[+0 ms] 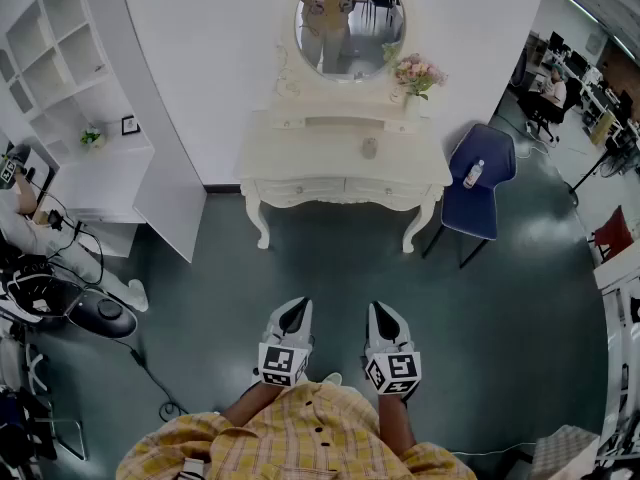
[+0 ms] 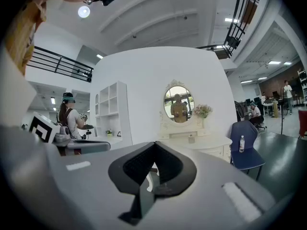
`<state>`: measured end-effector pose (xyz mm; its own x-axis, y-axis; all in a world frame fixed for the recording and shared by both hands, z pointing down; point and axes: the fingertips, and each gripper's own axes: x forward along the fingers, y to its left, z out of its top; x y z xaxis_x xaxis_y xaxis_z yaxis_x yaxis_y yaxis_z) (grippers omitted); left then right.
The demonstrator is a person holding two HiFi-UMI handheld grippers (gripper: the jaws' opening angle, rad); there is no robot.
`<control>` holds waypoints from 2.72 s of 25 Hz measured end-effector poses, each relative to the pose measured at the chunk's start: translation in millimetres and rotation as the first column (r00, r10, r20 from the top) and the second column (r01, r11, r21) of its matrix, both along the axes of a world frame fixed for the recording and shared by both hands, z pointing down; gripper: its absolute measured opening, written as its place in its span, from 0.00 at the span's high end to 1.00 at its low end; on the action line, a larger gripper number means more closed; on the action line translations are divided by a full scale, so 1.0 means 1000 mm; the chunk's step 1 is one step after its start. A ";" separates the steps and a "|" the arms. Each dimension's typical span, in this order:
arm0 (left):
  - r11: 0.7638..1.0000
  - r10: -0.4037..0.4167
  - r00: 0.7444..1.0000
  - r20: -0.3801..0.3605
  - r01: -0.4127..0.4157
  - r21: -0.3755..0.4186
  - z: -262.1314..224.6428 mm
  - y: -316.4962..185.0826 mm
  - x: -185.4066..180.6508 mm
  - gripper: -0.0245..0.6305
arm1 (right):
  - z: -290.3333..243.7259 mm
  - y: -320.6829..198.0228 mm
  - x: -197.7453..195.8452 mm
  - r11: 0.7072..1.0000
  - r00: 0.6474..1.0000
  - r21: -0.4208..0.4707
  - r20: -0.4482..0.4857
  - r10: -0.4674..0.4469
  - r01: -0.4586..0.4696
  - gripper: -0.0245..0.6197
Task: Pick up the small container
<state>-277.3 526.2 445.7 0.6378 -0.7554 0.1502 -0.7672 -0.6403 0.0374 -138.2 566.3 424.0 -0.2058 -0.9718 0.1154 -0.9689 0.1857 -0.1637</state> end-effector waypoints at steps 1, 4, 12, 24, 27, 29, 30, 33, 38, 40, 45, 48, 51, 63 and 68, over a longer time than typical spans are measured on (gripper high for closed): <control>1.000 0.002 1.000 0.001 -0.002 -0.002 0.002 0.001 0.001 0.96 | 0.000 0.001 0.002 1.000 1.000 -0.001 0.000 0.001 -0.001 0.97; 1.000 0.006 1.000 0.001 -0.006 -0.005 0.002 0.002 0.007 0.96 | 0.001 0.003 0.007 1.000 1.000 -0.005 0.011 0.002 -0.002 0.97; 0.999 0.007 1.000 0.004 -0.007 -0.032 0.007 0.011 0.018 0.96 | 0.010 0.007 0.017 1.000 0.999 -0.014 0.050 -0.009 0.010 0.97; 0.997 0.039 0.999 -0.009 -0.040 -0.069 0.027 -0.034 0.050 0.96 | 0.026 -0.043 0.033 0.998 0.997 -0.043 0.058 -0.041 0.043 0.97; 0.997 0.034 0.999 -0.009 -0.034 -0.072 0.029 -0.062 0.062 0.96 | 0.028 -0.066 0.046 0.998 0.998 -0.054 0.051 -0.038 0.040 0.97; 0.997 0.031 0.999 -0.015 -0.032 -0.076 0.030 -0.084 0.072 0.96 | 0.028 -0.085 0.056 0.998 0.998 -0.060 0.044 -0.034 0.037 0.97; 0.996 0.032 0.999 -0.016 -0.033 -0.078 0.030 -0.096 0.077 0.96 | 0.028 -0.096 0.061 0.998 0.999 -0.061 0.042 -0.032 0.035 0.97; 0.996 0.042 0.999 -0.017 -0.044 -0.080 0.030 -0.134 0.092 0.96 | 0.028 -0.135 0.074 0.997 0.999 -0.065 0.037 -0.031 0.033 0.97; 0.996 0.062 0.998 -0.032 -0.064 -0.062 0.016 -0.205 0.114 0.96 | 0.012 -0.209 0.090 0.998 0.999 -0.051 0.018 -0.032 0.033 0.97; 0.996 0.061 0.997 -0.039 -0.063 -0.062 0.012 -0.234 0.121 0.96 | 0.007 -0.236 0.095 0.998 0.999 -0.050 0.010 -0.032 0.032 0.97; 0.996 0.056 0.997 -0.051 -0.060 -0.068 0.004 -0.308 0.135 0.96 | 0.000 -0.304 0.111 0.999 1.000 -0.050 0.005 -0.013 0.014 0.97; 0.996 0.069 0.996 -0.048 -0.072 -0.061 -0.002 -0.344 0.146 0.96 | -0.001 -0.337 0.120 0.999 1.000 -0.052 0.000 -0.002 0.002 0.97; 0.995 0.080 0.996 -0.039 -0.082 -0.058 -0.004 -0.372 0.154 0.96 | -0.002 -0.366 0.126 0.998 1.000 -0.055 -0.007 0.003 -0.004 0.97; 0.990 0.092 0.996 -0.008 -0.093 -0.105 0.020 -0.432 0.179 0.96 | 0.013 -0.436 0.147 0.996 1.000 -0.087 0.002 0.000 0.000 0.97; 0.991 0.078 0.997 0.002 -0.077 -0.112 0.022 -0.457 0.196 0.96 | 0.015 -0.466 0.165 0.995 1.000 -0.096 0.014 -0.017 0.018 0.97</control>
